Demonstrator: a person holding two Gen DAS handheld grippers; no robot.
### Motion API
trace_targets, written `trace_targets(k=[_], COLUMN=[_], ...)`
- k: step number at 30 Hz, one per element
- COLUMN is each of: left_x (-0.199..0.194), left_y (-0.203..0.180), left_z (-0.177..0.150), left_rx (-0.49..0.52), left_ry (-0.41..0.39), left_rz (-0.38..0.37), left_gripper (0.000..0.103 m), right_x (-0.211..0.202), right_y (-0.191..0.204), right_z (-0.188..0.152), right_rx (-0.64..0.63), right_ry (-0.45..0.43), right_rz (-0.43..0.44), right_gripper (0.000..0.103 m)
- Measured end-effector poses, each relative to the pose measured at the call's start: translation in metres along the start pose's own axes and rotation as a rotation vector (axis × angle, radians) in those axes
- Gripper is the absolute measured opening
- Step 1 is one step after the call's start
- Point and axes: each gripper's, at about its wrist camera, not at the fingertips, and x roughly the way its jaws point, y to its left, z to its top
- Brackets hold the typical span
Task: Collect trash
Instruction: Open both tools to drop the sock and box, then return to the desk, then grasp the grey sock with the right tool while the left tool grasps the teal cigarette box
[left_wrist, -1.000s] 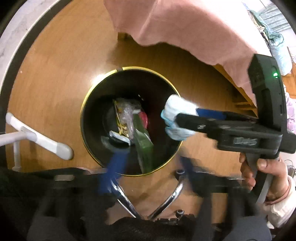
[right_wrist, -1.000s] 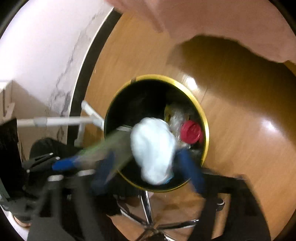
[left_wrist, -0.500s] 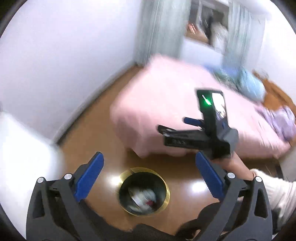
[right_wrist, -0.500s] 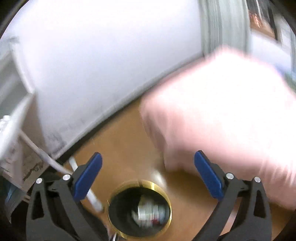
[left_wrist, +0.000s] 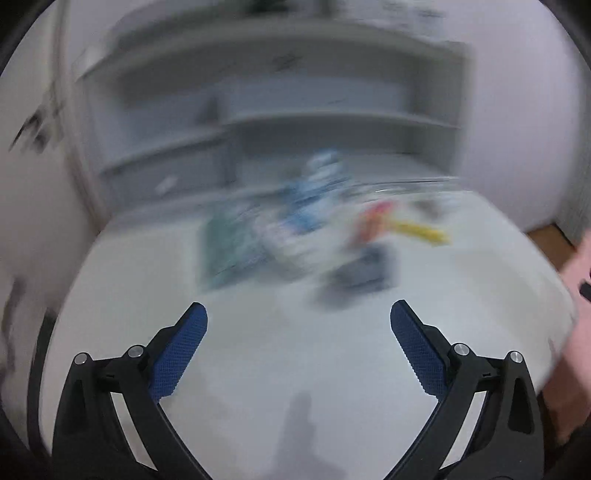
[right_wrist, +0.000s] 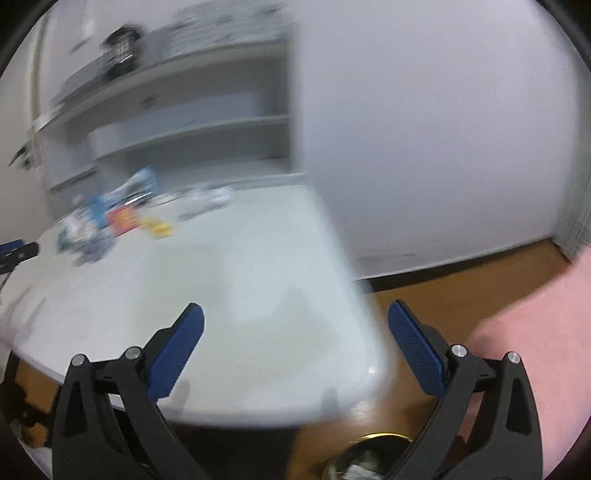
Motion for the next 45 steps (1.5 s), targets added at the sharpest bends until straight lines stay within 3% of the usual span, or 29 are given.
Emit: trace_targets(k=[3,8,13,16,26,29,30,31,33,40,45], left_x=[0.008,0.024,0.047,0.064,0.109,0.119,0.120,0.122,0.126,0.130,0.123], left_y=[0.047,0.080,0.083,0.079,0.073,0.079,0.081,0.084,0.092,0.125,0.140], left_z=[-0.015,-0.021,-0.008,0.004,0.034,0.042,0.044,0.046,0.049,0.047,0.043], left_rx=[-0.087,-0.107,-0.096,-0.054,-0.004,-0.028,-0.035,-0.044,-0.080,-0.198,-0.232], left_ry=[0.037,0.065,0.099,0.117,0.151,0.147,0.143,0.140,0.142,0.148,0.142], left_rz=[0.048,0.056,0.013,-0.007,-0.072,-0.084,-0.083,-0.085,-0.105,-0.138,-0.118], left_gripper=[0.096,0.096,0.096,0.096,0.096,0.096,0.096,0.096,0.096,0.096,0.096], right_x=[0.025,0.063,0.105,0.126,0.160,0.169,0.169,0.168,0.168,0.169,0.171], right_y=[0.062,0.170,0.233,0.256,0.286,0.295,0.297,0.298,0.295,0.281,0.281], right_z=[0.019,0.038,0.050,0.056,0.080,0.081,0.080,0.080,0.079,0.081,0.083], right_rx=[-0.098,-0.242,-0.315,-0.361,-0.407,-0.438,-0.448,-0.460,-0.458,-0.396,-0.389], right_ry=[0.030,0.111,0.178,0.223,0.289,0.296,0.286,0.274,0.263,0.266,0.270], right_rz=[0.127,0.320,0.395,0.397,0.439,0.434,0.425,0.414,0.400,0.434,0.443], right_gripper=[0.096,0.096,0.096,0.096,0.092,0.074,0.065,0.049,0.036,0.034,0.034])
